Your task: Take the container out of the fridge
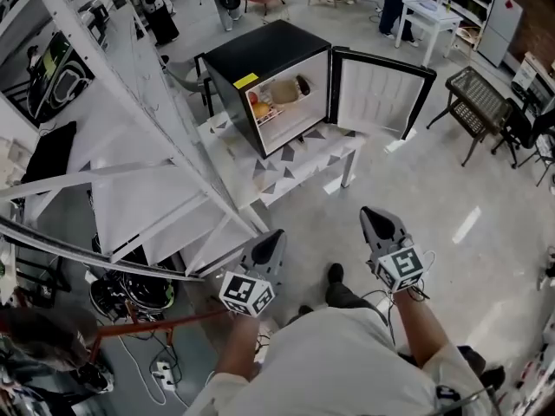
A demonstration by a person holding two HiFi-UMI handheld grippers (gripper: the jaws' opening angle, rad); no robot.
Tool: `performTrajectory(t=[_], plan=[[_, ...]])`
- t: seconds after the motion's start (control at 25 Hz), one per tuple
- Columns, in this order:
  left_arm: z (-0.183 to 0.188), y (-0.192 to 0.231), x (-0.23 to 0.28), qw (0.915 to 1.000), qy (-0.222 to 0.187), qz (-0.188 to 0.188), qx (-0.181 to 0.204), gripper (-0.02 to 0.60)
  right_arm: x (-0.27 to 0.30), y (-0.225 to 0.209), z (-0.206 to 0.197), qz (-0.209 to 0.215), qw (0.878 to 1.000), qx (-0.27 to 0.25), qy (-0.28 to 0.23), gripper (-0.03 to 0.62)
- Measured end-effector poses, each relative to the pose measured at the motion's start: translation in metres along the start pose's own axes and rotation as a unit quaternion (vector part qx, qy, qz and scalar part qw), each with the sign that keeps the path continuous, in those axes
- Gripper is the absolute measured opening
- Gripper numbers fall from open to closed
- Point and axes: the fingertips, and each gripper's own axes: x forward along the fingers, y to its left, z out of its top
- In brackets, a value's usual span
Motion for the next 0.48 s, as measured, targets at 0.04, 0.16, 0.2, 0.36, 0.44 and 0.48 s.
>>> performTrajectory(t=[0.04,0.16,0.2,0.36,0.44,0.48], plan=[[0.001,0.004,0.007,1.0,0.0,0.002,0.001,0.002,0.007,-0.006,0.001,0.002,1.0,-0.001,0.0,0.005],[0.005,0.015,0.029,0.9999,0.001,0.01,0.0,0.002,0.026,-0.024,0.003,0.009,1.0,-0.005,0.001,0.005],[0.006,0.018,0.037,0.9999,0.001,0.012,0.0,0.002,0.033,-0.031,0.004,0.011,1.0,-0.005,0.002,0.005],[0.008,0.034,0.069,0.9997,0.006,0.023,0.001,0.002,0.061,-0.059,0.002,0.026,1.0,-0.005,0.003,0.005],[0.01,0.04,0.086,0.9996,0.009,0.027,0.001,0.002,0.075,-0.074,0.003,0.031,0.999,-0.005,0.006,0.005],[0.011,0.043,0.094,0.9995,0.01,0.029,0.002,0.002,0.082,-0.081,0.003,0.033,0.999,-0.006,0.008,0.005]])
